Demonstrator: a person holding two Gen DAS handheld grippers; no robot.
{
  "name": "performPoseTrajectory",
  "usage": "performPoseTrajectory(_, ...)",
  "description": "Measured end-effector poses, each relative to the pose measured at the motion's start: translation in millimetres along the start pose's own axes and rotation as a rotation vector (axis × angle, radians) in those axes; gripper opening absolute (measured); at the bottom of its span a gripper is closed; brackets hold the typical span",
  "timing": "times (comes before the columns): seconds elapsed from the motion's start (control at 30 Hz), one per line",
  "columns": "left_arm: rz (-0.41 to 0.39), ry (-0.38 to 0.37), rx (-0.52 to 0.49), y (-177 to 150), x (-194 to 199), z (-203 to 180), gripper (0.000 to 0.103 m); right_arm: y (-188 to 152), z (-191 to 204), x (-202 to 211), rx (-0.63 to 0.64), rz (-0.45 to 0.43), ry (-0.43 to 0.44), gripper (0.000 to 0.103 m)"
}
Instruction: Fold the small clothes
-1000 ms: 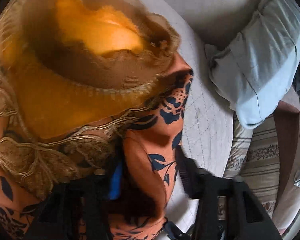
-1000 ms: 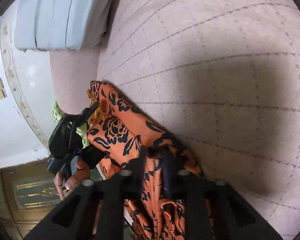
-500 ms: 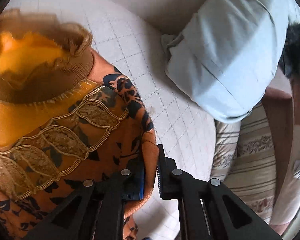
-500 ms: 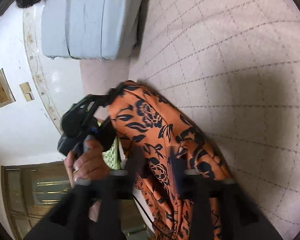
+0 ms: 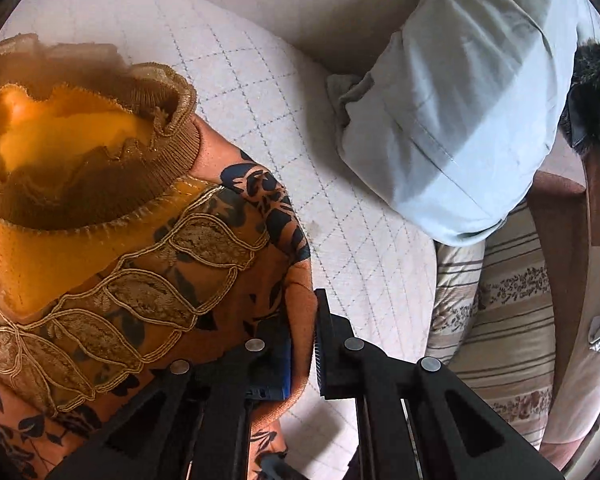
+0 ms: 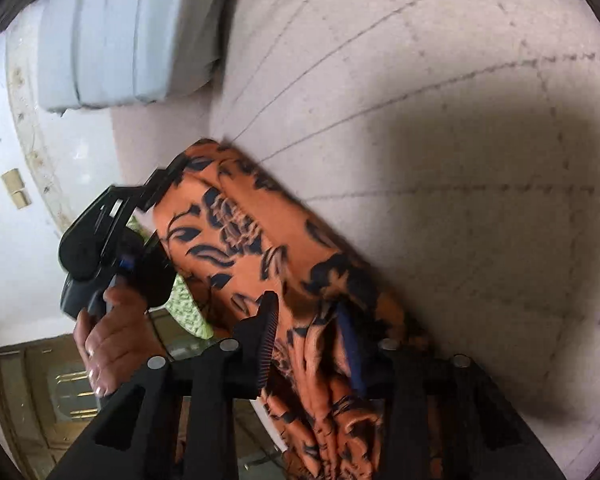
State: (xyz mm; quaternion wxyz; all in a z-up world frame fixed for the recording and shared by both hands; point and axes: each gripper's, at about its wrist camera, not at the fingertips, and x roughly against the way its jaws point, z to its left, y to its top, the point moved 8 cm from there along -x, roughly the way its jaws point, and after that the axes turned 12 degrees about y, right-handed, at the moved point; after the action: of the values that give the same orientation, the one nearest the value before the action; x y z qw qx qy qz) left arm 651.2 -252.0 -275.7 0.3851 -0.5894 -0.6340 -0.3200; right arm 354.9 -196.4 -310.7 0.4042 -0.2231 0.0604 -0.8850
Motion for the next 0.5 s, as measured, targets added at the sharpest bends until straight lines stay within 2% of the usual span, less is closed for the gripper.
performPoseTrajectory(0.03,-0.003,-0.015,-0.011,-1,3,-3,0.006,2,0,1,0.008,-0.009,-0.014,0.01)
performPoseTrajectory(0.17,-0.035,-0.098,-0.04,-3,16,-18,0.006,9,15,30,0.057,-0.088,-0.018,0.009)
performPoseTrajectory(0.23,-0.033,-0.056,-0.046,-2,7,-16,0.007,16,22,48,0.106,-0.152,-0.032,0.009)
performPoseTrajectory(0.3,0.024,0.017,-0.024,-4,-15,-3,0.007,20,6,40,0.042,-0.114,-0.043,0.009)
performPoseTrajectory(0.37,0.027,0.03,0.027,-3,-17,11,0.007,22,-11,35,-0.018,-0.105,-0.073,0.009)
performPoseTrajectory(0.43,-0.001,-0.016,0.049,-3,0,16,0.014,24,-8,35,-0.013,-0.113,-0.059,0.01)
performPoseTrajectory(0.5,-0.064,-0.022,0.003,-5,35,18,0.027,25,6,40,0.043,-0.118,-0.061,0.014)
